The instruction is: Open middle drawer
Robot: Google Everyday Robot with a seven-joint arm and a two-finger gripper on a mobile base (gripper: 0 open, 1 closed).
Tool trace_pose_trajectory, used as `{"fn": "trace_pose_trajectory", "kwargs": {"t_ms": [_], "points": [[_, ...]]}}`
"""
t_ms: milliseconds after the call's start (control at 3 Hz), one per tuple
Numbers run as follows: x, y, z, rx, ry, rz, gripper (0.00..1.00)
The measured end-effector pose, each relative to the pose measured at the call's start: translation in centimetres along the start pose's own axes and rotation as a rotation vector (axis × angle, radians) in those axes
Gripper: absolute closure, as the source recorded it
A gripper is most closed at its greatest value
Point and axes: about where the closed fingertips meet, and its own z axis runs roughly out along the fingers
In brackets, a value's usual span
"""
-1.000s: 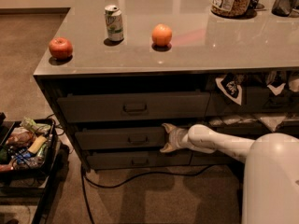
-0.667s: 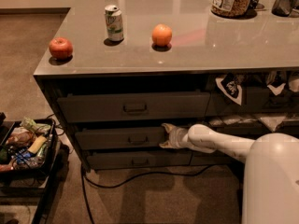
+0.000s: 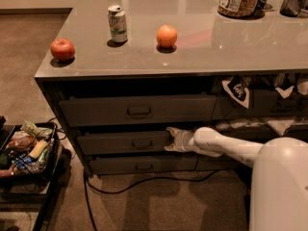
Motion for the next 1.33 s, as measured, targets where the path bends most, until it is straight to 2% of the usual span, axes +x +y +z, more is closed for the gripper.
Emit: {"fn": "trace_pose_trajectory", "kwargs": {"t_ms": [333, 667, 1000, 1333], "points": [[-0.01, 0.01, 0.01, 0.000, 0.000, 0.000, 0.54], [-0.02, -0.16, 0.02, -0.002, 0.001, 0.000, 0.55], [-0.05, -0.13, 0.02, -0.005, 0.005, 0.003, 0.74], [-0.20, 0.11, -0.06, -0.013, 0.014, 0.003, 0.83]]}}
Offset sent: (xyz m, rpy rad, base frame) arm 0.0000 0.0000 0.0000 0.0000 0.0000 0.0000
